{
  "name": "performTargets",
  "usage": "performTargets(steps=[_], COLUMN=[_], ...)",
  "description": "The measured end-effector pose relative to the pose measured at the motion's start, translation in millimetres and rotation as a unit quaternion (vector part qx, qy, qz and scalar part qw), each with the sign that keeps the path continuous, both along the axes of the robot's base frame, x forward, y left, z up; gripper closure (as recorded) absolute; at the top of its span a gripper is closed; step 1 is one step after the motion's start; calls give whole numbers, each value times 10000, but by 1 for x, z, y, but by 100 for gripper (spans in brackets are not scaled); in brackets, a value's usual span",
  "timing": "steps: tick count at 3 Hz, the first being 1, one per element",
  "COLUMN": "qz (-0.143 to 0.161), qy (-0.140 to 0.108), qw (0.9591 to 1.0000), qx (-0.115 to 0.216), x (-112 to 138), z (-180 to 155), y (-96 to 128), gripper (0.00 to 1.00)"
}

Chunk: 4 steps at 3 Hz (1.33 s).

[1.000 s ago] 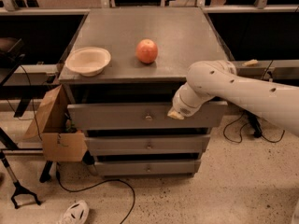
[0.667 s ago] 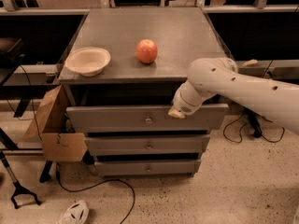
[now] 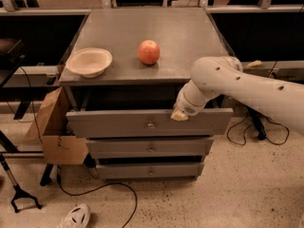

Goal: Open top drawer

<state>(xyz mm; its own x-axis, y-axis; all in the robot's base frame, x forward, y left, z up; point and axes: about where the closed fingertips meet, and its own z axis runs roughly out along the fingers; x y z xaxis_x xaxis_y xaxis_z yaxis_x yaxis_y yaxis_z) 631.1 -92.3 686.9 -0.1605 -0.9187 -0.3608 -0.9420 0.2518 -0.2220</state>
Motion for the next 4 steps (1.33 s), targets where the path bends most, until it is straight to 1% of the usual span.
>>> performTargets(steps=[1,2,3,4], qz=[52,52,202,440], qy=[37,38,141,275], qw=[10000,10000,9997,9986], qx=[9,9,28,68], x=[-10,-10,-39,-68], z=[-1,2,-1,-3], y=[-8,-8,-28,-42], gripper=[58,35,12,0])
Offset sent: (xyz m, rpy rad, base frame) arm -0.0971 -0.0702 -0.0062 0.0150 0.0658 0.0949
